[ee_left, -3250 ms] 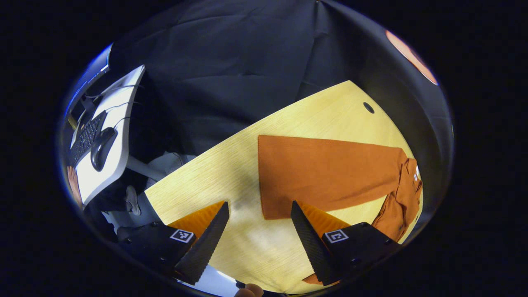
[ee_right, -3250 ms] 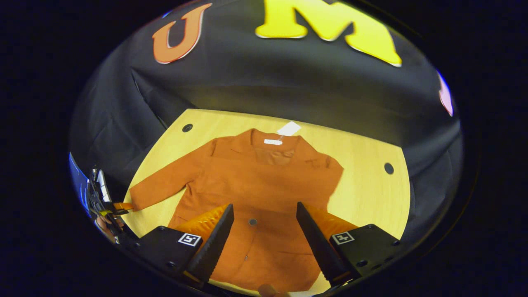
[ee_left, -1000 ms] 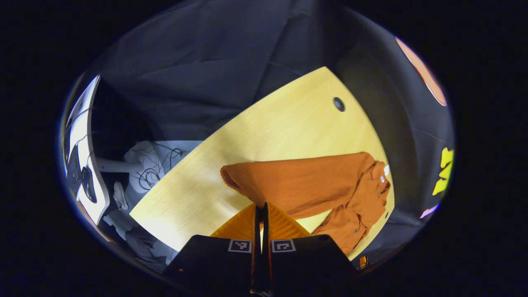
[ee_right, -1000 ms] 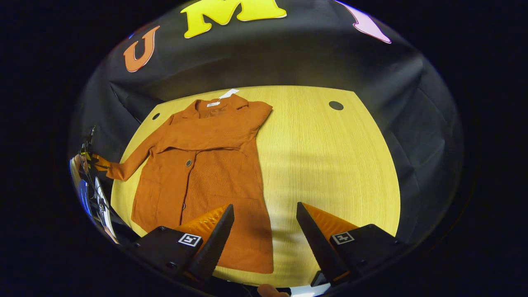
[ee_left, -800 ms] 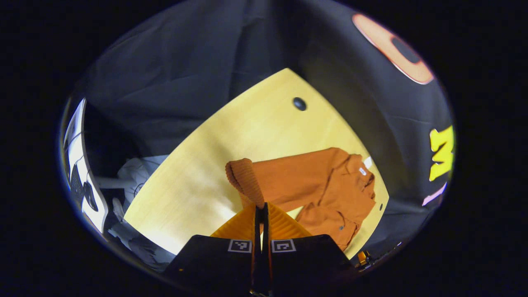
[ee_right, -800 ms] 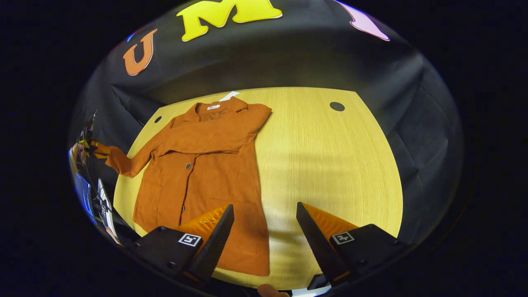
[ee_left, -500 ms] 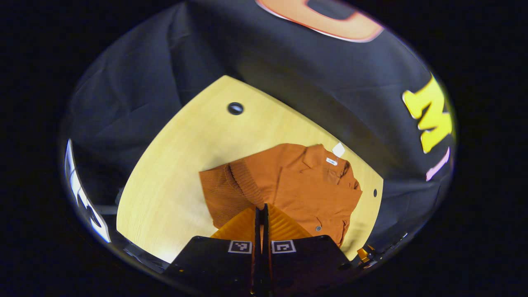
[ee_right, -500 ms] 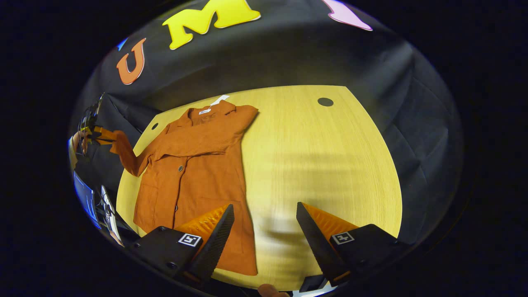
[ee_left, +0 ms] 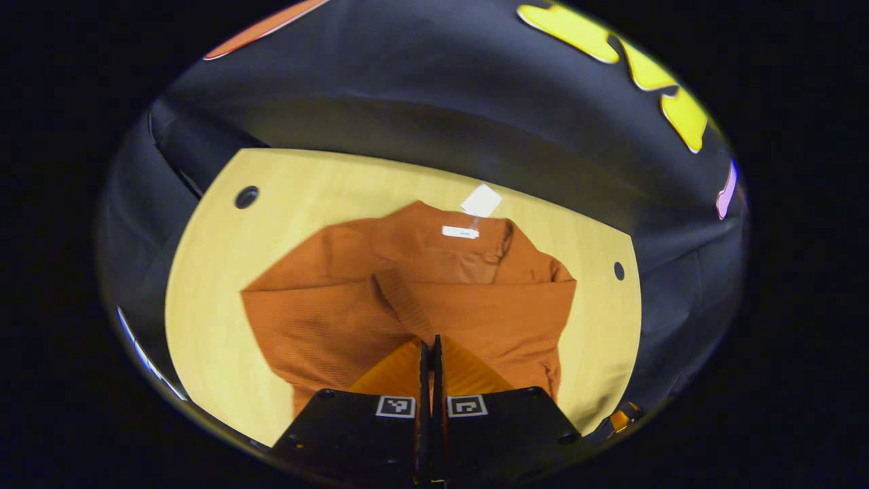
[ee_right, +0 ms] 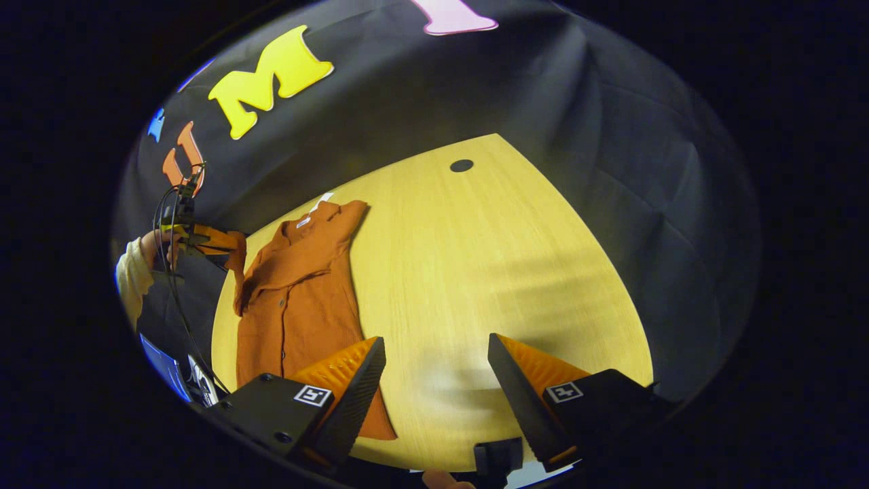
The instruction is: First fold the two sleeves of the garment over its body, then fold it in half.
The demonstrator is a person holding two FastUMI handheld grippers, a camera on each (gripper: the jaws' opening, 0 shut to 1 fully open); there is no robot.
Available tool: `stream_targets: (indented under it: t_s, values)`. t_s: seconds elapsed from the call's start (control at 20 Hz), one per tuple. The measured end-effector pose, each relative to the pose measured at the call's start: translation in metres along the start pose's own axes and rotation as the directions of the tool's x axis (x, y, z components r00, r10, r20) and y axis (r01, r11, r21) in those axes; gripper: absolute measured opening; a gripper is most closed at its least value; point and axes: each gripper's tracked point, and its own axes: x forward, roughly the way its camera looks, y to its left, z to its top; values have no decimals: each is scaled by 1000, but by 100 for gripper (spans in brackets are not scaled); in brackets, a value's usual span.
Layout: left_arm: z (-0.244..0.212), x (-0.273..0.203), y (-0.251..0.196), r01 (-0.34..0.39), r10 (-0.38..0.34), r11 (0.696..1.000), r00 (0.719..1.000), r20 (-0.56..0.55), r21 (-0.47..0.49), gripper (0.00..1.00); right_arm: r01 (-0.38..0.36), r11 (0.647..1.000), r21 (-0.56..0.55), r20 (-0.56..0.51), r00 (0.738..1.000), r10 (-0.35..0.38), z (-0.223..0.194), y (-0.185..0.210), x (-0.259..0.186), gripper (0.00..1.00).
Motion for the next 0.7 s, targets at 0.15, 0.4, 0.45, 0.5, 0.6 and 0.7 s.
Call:
stream_targets:
  t_s: [0.15, 0.4, 0.45, 0.5, 0.6, 0.7]
  values:
    - [-1, 25, -44, 28, -27, 998, 999, -18, 54, 3, 29, 999, 45, 0, 1000, -29, -13, -25, -13, 98]
    - [-8, 51, -108, 2, 4, 979, 1000, -25, 204, 4, 84, 990, 113, 13, 996, -86, -30, -73, -29, 98]
    - [-16, 56, -118, 9, 0, 976, 999, -43, 220, 3, 96, 988, 125, 10, 995, -98, -33, -80, -33, 98]
    - [-25, 60, -127, 23, -7, 975, 998, -70, 223, 3, 115, 985, 132, 9, 993, -117, -36, -87, -35, 98]
    - [-37, 62, -139, 33, -11, 973, 995, -99, 227, 3, 145, 978, 151, 7, 989, -148, -41, -99, -39, 98]
    - [-43, 72, -150, 29, -6, 973, 995, -100, 228, 4, 158, 974, 163, -2, 987, -160, -46, -102, -44, 98]
